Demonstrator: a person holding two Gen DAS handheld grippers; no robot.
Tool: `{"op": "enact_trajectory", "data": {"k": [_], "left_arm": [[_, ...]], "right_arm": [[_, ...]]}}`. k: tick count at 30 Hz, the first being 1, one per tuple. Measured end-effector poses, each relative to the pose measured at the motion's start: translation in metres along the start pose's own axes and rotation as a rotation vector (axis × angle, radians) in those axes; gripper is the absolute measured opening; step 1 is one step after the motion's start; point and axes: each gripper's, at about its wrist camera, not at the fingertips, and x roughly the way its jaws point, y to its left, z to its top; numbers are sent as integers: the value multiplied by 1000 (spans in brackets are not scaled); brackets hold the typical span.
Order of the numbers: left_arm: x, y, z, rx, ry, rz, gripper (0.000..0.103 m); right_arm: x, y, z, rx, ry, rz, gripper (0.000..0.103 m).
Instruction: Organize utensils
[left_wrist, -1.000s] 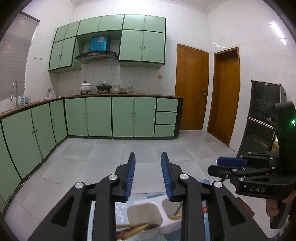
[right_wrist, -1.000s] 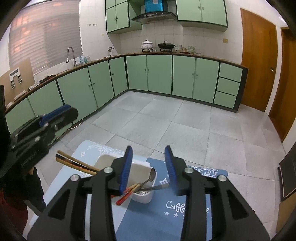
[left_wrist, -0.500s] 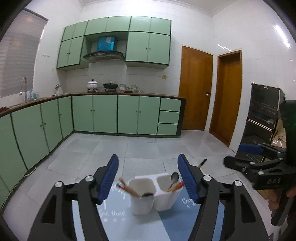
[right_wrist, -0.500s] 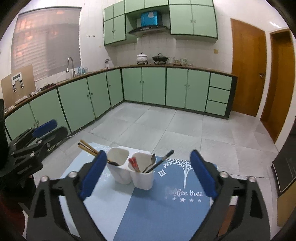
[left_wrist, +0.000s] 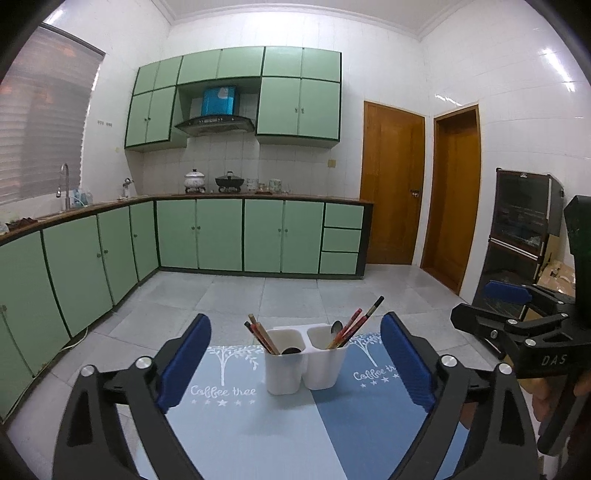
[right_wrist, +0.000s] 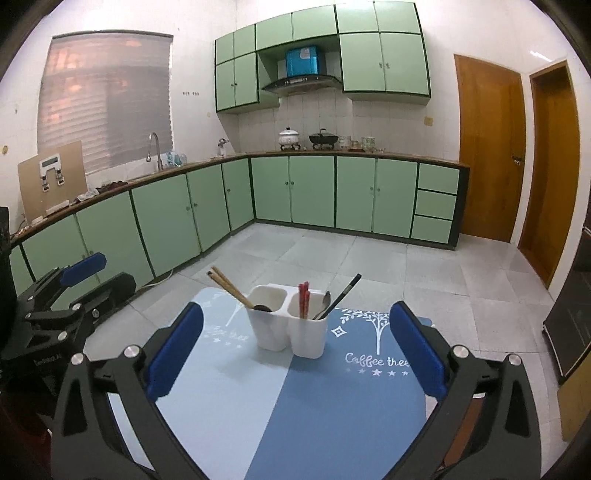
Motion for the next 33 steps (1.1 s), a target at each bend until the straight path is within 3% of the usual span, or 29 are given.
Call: {"op": "enact_trajectory", "data": {"k": [3,33], "left_arm": [[-11,-2,-2,-3,-5,-1,97],[-44,-19,-22,9,22,21,97]], "right_arm": [[-10,3,-3,0,-5,2,98],[-46,23,-30,5,-12,-35,98]]}}
